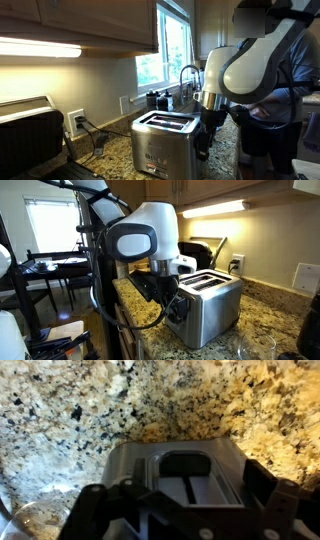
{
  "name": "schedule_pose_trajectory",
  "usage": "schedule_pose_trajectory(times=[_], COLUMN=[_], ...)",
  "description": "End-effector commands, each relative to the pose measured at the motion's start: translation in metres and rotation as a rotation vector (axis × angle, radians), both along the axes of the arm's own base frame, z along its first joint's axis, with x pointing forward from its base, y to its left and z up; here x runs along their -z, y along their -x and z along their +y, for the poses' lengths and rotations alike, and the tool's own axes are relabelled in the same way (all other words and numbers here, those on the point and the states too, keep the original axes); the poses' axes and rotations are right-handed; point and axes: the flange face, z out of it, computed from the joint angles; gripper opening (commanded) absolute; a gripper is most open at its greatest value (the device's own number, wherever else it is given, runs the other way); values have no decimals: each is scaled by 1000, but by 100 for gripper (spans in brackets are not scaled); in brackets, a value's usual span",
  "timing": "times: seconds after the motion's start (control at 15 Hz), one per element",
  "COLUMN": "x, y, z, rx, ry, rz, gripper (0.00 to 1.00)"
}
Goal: Push the toaster lever down
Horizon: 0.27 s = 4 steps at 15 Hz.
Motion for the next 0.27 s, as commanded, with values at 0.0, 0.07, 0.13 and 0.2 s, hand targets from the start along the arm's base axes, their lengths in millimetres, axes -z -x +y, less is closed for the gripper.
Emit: schedule_pose_trajectory(times=[0.0,0.07,0.13,0.2], x=[0,1,2,2], y=[0,0,0,0], z=[0,0,0,0], rx=[1,1,1,1], ry=[0,0,0,0], rz=[2,4,6,7], gripper=[100,100,100,100])
